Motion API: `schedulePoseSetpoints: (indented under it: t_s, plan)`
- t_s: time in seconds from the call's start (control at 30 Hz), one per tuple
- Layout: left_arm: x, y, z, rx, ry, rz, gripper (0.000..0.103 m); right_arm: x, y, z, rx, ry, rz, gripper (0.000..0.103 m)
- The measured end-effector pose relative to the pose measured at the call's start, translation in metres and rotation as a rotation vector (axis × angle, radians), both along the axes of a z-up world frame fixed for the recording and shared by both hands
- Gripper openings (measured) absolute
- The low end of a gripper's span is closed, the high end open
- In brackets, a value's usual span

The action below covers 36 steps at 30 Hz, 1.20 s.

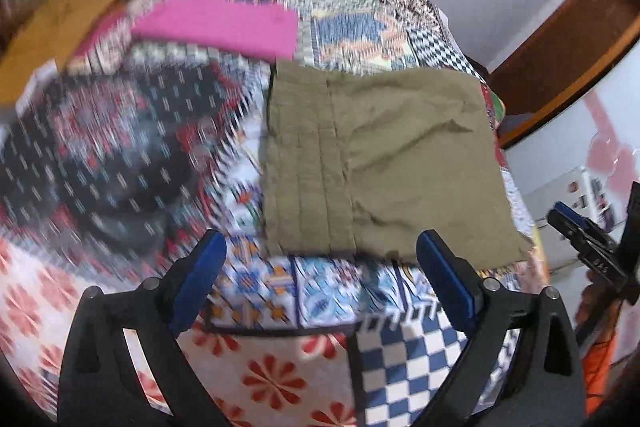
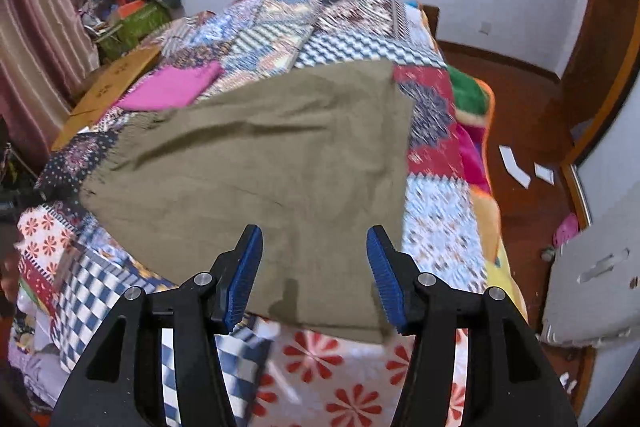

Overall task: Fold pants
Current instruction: 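Bring the left tool toward the right tool over the folded pants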

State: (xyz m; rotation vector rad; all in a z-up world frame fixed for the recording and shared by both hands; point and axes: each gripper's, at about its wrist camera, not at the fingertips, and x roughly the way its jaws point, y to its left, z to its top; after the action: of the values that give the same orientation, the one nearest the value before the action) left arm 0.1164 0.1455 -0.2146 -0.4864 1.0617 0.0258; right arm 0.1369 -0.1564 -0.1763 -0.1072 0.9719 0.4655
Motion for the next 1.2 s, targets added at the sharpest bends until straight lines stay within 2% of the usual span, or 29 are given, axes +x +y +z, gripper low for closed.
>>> schedulePoseSetpoints:
  t_s: [0.13, 0.27, 0.37, 0.47, 0.73, 0.97, 1.1, 1.13, 1.2]
  plan:
    - [-0.003, -0.008, -0.018, -0.12, 0.034, 0.004, 0.097, 0.0, 0.025, -0.001, 0.013, -0.008, 0.054, 0.053]
    - [0.005, -0.014, -0.031, -0.215, 0.056, 0.011, 0.098, -0.004, 0.047, -0.004, -0.026, -0.034, 0.107, 0.053]
    - [0.014, -0.019, -0.032, -0.204, 0.052, 0.016, 0.1, -0.003, 0.062, -0.007, -0.028, -0.035, 0.133, 0.053]
    - [0.023, -0.02, -0.037, -0.246, 0.045, 0.026, 0.102, 0.004, 0.071, -0.013, -0.015, -0.019, 0.144, 0.053]
    - [0.047, -0.014, -0.049, -0.286, 0.045, 0.074, 0.102, 0.011, 0.084, -0.053, -0.005, 0.108, 0.167, 0.053]
    - [0.065, -0.002, -0.057, -0.34, 0.044, 0.137, 0.102, 0.008, 0.08, -0.052, 0.023, 0.118, 0.161, 0.056]
    - [0.071, 0.001, -0.057, -0.34, 0.036, 0.168, 0.102, 0.007, 0.081, -0.054, 0.03, 0.117, 0.151, 0.057]
    - [0.071, 0.0, -0.056, -0.332, 0.032, 0.176, 0.1, 0.006, 0.08, -0.053, 0.032, 0.118, 0.15, 0.057]
    - [0.067, -0.001, -0.053, -0.289, 0.029, 0.196, 0.087, 0.007, 0.081, -0.054, 0.034, 0.117, 0.148, 0.057]
